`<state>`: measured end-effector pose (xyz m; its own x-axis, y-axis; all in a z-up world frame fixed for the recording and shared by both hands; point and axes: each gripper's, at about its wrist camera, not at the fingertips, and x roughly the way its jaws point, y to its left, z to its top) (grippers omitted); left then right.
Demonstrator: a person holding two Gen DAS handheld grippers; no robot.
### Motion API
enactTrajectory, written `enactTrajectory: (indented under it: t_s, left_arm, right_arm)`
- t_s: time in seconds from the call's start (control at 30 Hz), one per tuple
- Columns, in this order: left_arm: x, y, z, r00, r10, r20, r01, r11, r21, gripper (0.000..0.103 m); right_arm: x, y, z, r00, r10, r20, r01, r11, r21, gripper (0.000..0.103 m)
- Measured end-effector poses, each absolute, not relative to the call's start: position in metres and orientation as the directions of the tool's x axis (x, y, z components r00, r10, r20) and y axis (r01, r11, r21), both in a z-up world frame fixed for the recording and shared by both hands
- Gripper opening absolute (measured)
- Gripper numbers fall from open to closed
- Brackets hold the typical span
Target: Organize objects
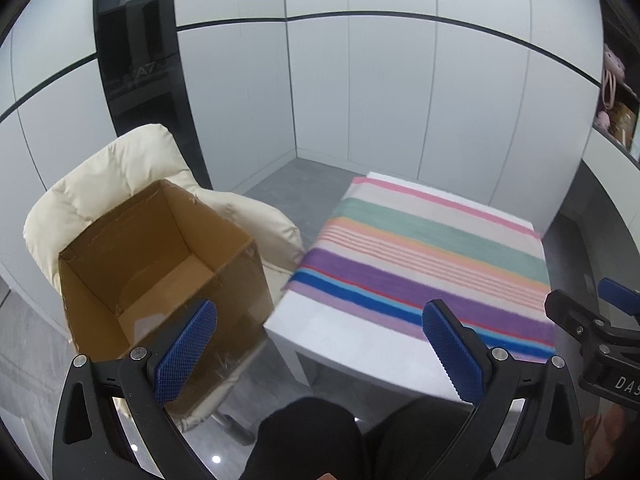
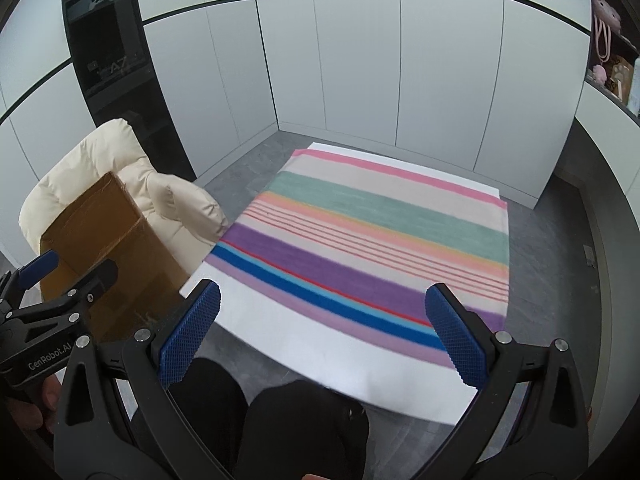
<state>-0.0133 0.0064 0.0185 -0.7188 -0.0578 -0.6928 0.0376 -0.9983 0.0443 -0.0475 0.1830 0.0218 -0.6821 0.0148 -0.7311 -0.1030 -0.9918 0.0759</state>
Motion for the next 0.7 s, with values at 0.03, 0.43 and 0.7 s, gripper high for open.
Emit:
enactTrajectory:
  t_s: [0.03,0.43,0.7]
  left_arm:
    - [-0.011,0.009,0.018,-0.716,-0.057,-0.695,0.032,-0.998,0.048,0.103]
    - [0.003,0.021,0.014,-0.695,-0.03,-0.718,0.018,-1.0,0.025,0.103]
    - [0.0,0.016,0.014,-0.692,-0.038,-0.721,0.047,-0.999,0.008,0.103]
  right_arm:
    - [-0.042,0.184,0.022,-0.678,0.016,-0.735,-0.107,-0.991,0.077,0.103]
    - [-0.023,0.184,0.017,-0.668,0.015,-0.744,-0.096,-0.993,0.066,0.103]
    - [-0.029,0.183,0.012,-0.652,0.009,-0.758,-0.103,-0.992,0.077,0.103]
